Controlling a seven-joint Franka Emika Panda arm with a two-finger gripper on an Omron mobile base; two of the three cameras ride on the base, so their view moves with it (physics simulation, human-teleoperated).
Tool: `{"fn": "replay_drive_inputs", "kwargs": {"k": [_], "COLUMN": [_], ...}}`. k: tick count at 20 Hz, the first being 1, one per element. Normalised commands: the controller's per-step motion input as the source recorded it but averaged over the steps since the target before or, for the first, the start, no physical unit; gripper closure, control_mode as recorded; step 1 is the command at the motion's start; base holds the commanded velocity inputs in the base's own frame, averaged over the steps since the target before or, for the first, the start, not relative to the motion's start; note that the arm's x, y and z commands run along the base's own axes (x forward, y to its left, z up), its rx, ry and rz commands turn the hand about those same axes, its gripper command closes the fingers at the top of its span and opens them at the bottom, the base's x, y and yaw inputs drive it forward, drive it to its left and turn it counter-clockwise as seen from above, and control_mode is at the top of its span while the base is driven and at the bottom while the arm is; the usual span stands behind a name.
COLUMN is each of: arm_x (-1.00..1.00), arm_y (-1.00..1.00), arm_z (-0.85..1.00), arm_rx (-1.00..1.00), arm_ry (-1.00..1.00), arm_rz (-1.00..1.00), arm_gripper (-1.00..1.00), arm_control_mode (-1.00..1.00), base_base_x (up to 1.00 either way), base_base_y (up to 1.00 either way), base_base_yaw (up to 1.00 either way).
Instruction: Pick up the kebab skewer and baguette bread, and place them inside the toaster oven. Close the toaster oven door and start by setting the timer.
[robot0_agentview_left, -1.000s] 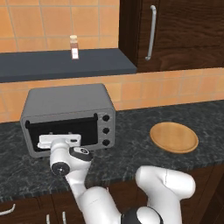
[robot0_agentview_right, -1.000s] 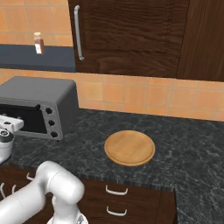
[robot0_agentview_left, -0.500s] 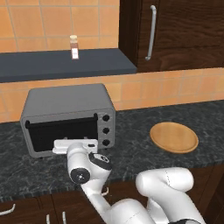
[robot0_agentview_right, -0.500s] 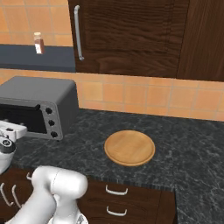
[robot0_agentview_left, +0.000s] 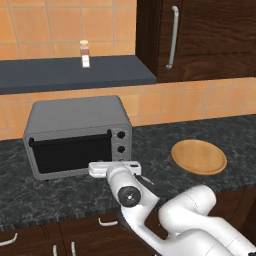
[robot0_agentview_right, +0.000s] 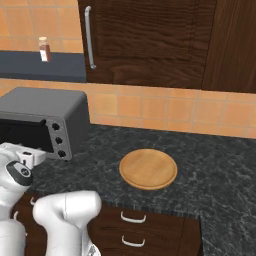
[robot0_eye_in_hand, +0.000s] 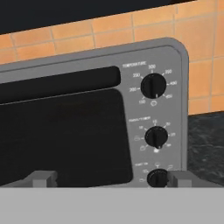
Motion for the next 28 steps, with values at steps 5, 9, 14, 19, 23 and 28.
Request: {"fn": "replay_drive_inputs", "kwargs": {"k": [5,9,14,19,23,28], "arm_x": [-0.12,0.00,0.01,0.23,0.41,0.35], "arm_y": [-0.45,-0.18,-0.22,-0.22,-0.26,-0.12], "arm_z": [0.00,0.00,0.00,0.00,0.00,-0.09], "arm_rx": [-0.01,0.00,0.00,0.00,0.00,0.00], "arm_ry": [0.03,0.00,0.00,0.00,0.00,0.00], "arm_rz": [0.12,0.08,0.00,0.00,0.00,0.00], "arm_gripper": [-1.00,-1.00,-1.00,-1.00,-1.00,-1.00], "arm_control_mode": [-1.00,-1.00,-1.00,-1.00,-1.00,-1.00], "base_base_x": [0.00,0.00,0.00,0.00,0.00,0.00], "base_base_y": [0.00,0.00,0.00,0.00,0.00,0.00], "base_base_yaw": [0.00,0.00,0.00,0.00,0.00,0.00]}}
